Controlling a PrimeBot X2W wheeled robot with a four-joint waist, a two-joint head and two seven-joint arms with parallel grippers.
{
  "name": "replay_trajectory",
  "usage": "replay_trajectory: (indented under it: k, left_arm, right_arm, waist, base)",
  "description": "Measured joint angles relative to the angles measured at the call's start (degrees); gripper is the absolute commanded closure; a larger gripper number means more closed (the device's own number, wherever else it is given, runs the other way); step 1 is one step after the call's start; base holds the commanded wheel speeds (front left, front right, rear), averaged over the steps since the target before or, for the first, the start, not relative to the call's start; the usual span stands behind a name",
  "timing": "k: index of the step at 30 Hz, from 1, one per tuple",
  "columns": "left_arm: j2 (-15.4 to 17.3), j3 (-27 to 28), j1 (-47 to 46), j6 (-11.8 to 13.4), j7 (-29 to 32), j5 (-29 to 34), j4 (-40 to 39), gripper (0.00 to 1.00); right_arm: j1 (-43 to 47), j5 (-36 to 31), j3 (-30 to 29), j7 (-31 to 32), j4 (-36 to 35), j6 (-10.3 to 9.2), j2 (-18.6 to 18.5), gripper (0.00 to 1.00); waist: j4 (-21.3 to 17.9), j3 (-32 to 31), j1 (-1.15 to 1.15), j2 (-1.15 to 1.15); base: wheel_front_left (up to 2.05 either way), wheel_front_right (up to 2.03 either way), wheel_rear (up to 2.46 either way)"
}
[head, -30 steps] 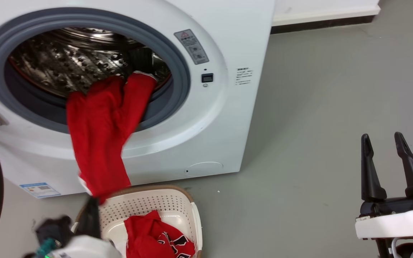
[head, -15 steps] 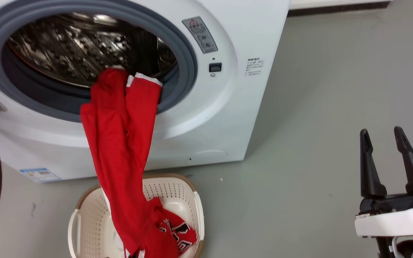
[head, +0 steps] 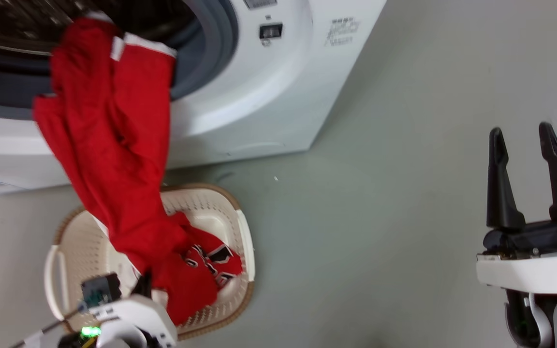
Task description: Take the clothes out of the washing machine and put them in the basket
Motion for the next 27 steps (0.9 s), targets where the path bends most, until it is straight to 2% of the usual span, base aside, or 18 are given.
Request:
replay_trajectory:
  k: [13, 22, 23, 24, 25, 26, 27]
  left_arm:
    - [4.34, 3.43, -14.34, -1.59, -0.26, 1.03, 10.39, 1.0]
    - [5.21, 4.93, -18.37, -2.36, -0.35, 1.59, 13.74, 1.0]
    - [5.15, 5.03, -18.37, -2.49, -0.41, 1.6, 14.01, 0.65]
    - [5.08, 5.16, -18.37, -2.55, -0.42, 1.62, 14.14, 0.41]
    - [4.93, 5.26, -18.36, -2.81, -0.42, 1.68, 14.37, 0.07]
    - [4.82, 5.33, -18.29, -2.99, -0.42, 1.85, 14.51, 0.0]
    - [4.72, 5.42, -18.14, -3.03, -0.42, 2.12, 14.57, 0.0]
  right_arm:
    - [-4.07, 2.33, 0.33, -3.76, 2.38, 0.0, 0.01, 0.0]
    - [-5.55, 2.75, 0.9, -4.8, 4.47, 0.0, 0.02, 0.0]
    - [-5.64, 2.77, 0.91, -4.94, 4.68, 0.0, 0.02, 0.0]
    - [-5.64, 2.78, 0.88, -4.95, 4.95, 0.0, 0.02, 0.0]
    - [-5.63, 2.78, 0.81, -4.97, 5.21, 0.0, 0.02, 0.0]
    - [-5.63, 2.77, 0.75, -5.02, 5.35, 0.0, 0.02, 0.0]
    - [-5.63, 2.74, 0.7, -5.03, 5.57, 0.0, 0.02, 0.0]
  waist:
    - [-5.51, 10.54, 0.0, 0.0]
    - [-6.88, 12.3, 0.0, 0.0]
    - [-6.86, 12.14, 0.0, 0.0]
    - [-6.82, 11.91, 0.0, 0.0]
    - [-6.75, 11.61, 0.0, 0.0]
    - [-6.68, 11.23, 0.0, 0.0]
    - [-6.59, 10.77, 0.0, 0.0]
  base:
    - [0.0, 0.0, 0.0]
    - [0.0, 0.0, 0.0]
    - [0.0, 0.0, 0.0]
    - [0.0, 0.0, 0.0]
    - [0.0, 0.0, 0.0]
    - [0.0, 0.0, 0.0]
    - [0.0, 0.0, 0.0]
